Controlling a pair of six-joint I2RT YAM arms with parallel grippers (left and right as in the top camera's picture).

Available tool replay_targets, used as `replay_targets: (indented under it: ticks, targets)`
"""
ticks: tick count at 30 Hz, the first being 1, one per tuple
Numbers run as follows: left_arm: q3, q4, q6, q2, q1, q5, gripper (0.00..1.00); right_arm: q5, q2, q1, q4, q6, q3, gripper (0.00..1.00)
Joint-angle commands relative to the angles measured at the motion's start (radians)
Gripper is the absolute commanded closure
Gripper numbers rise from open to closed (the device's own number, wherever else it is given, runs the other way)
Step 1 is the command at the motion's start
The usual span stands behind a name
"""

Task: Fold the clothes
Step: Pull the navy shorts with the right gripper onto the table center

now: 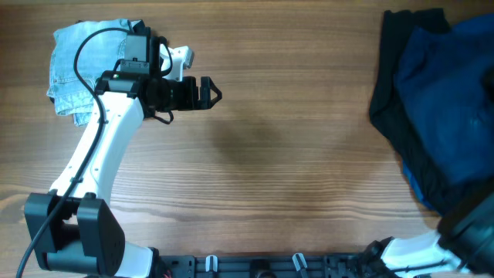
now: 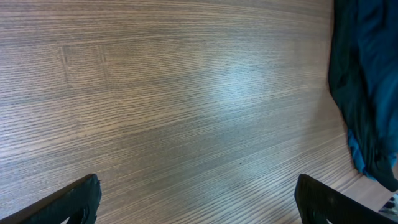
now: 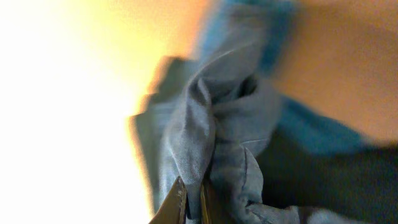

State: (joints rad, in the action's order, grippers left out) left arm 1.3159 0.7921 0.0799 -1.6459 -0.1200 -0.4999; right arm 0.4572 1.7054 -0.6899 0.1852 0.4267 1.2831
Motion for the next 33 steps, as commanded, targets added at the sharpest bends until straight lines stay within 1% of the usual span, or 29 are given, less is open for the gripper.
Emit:
replay_targets:
  ticks: [1, 3, 6, 8, 11, 13, 14, 17, 19, 22, 25, 27, 28, 29, 30, 31, 32, 33]
  targets:
    - [0.018, -0.003, -0.019, -0.001, -0.002, -0.020, 0.02, 0.074, -0.142, 0.210, 0.007, 0.017, 0.035, 0.96]
    - [0.018, -0.003, -0.016, 0.021, -0.001, -0.020, 0.03, 0.070, -0.165, 0.377, 0.003, 0.020, 0.035, 0.96]
    - [0.018, -0.003, -0.016, 0.084, 0.016, -0.019, 0.03, 0.012, -0.158, 0.577, 0.014, 0.018, 0.035, 0.96]
    - [0.018, -0.003, -0.016, 0.132, 0.038, -0.019, 0.02, -0.016, -0.153, 0.673, 0.018, 0.005, 0.035, 0.96]
    - [0.018, -0.002, -0.016, 0.201, 0.097, -0.019, 0.01, -0.020, -0.153, 0.790, 0.031, -0.062, 0.035, 0.96]
    - [0.018, 0.006, -0.016, 0.224, 0.129, -0.019, 0.00, -0.019, -0.153, 0.829, 0.065, -0.108, 0.035, 0.96]
    - [0.018, 0.008, -0.016, 0.226, 0.138, -0.019, 0.01, -0.013, -0.153, 0.845, 0.079, -0.150, 0.035, 0.96]
    - [0.018, 0.009, -0.016, 0.224, 0.141, -0.019, 0.00, 0.027, -0.153, 0.877, 0.111, -0.344, 0.035, 0.96]
    - [0.018, 0.008, -0.017, 0.225, 0.141, -0.018, 0.00, 0.098, -0.153, 0.883, 0.122, -0.492, 0.035, 0.96]
    - [0.018, 0.003, -0.017, 0.225, 0.145, -0.011, 0.00, 0.174, -0.153, 0.883, 0.122, -0.630, 0.035, 0.96]
    - [0.018, -0.001, -0.017, 0.225, 0.145, 0.002, 0.00, 0.285, -0.154, 0.893, 0.126, -0.825, 0.035, 0.96]
    - [0.018, -0.003, -0.017, 0.225, 0.145, 0.004, 0.00, 0.335, -0.158, 0.908, 0.157, -0.966, 0.035, 0.96]
    - [0.018, -0.003, -0.017, 0.225, 0.146, 0.005, 0.00, 0.336, -0.159, 0.914, 0.179, -1.006, 0.035, 0.96]
    - [0.018, -0.003, -0.017, 0.225, 0.146, 0.011, 0.00, 0.335, -0.159, 0.916, 0.207, -1.034, 0.035, 0.80]
    - [0.018, -0.003, -0.017, 0.225, 0.146, 0.017, 0.00, 0.331, -0.159, 0.916, 0.227, -1.033, 0.035, 0.64]
    - [0.018, -0.003, -0.017, 0.225, 0.146, 0.030, 0.00, 0.329, -0.159, 0.916, 0.265, -1.032, 0.035, 0.55]
    - [0.018, -0.003, -0.017, 0.225, 0.146, 0.039, 0.00, 0.329, -0.159, 0.916, 0.294, -1.031, 0.035, 0.50]
    - [0.018, -0.004, -0.017, 0.225, 0.146, 0.046, 0.00, 0.331, -0.159, 0.916, 0.334, -1.028, 0.035, 0.49]
